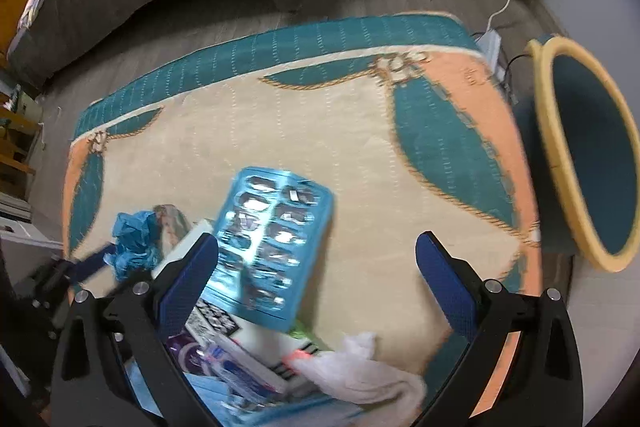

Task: Collect trash
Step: 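Grasp the blue blister pack with the right tool while the left tool grasps the blue glove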

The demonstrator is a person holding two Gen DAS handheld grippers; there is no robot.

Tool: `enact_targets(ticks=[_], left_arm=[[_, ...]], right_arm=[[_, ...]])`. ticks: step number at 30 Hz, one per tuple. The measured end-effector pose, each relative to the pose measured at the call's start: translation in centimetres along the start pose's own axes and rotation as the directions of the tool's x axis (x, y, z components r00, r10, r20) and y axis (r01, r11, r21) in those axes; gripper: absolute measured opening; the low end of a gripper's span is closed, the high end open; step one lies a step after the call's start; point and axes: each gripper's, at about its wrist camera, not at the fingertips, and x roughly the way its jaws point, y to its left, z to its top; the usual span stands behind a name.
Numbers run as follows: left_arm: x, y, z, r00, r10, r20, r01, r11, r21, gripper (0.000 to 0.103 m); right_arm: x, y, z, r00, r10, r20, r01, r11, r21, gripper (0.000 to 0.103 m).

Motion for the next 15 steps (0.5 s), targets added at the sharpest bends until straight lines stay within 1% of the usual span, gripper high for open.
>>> enact_targets(ticks=[2,3,5,7,11,13,15], left_arm=[[-0.1,0.3,0.1,0.999,0.043,0.011,-0.043,0.999,-0.002,0.041],[-0.1,0.6,0.1,0.999,0.047,0.012,-0.047,0.999,-0.016,0.040],[-0.2,1.1,0.0,0.999,0.049,0.015,-0.049,0.998,-0.042,0.039],[-0.2,1.3,0.0,0.998,0.059,0.016,-0.058,0.997,-0.045,0.039],[-0.2,1.6,-0.1,0.999,0.044,0.013,-0.043,0.998,-0.054,0.039],[-0.2,1.6,-0.1,0.999,0.041,0.013,-0.040,0.998,-0.055,0.039],[-0.2,1.7,-0.1,0.999,0.039,0.011,-0.038,0.998,-0.058,0.039]], right_arm=[[0.5,0.9,0.1,1.000,0.026,-0.008,-0.026,1.000,0.004,0.097],[0.7,1.2,0.2,0.999,0.033,-0.012,-0.033,0.999,0.001,0.097],[1.2,2.0,0.1,1.000,0.025,-0.019,-0.025,0.999,-0.023,0.097],[1.8,2.7,0.0,0.999,0.007,-0.036,-0.009,0.999,-0.043,0.097],[3.0,3.0,-0.3,0.997,0.013,-0.080,-0.016,0.999,-0.035,0.097],[3.4,2.8,-0.4,0.996,0.025,-0.091,-0.027,0.999,-0.018,0.093],[3.6,2.4,-0.5,0.993,0.058,-0.108,-0.057,0.998,0.010,0.081]])
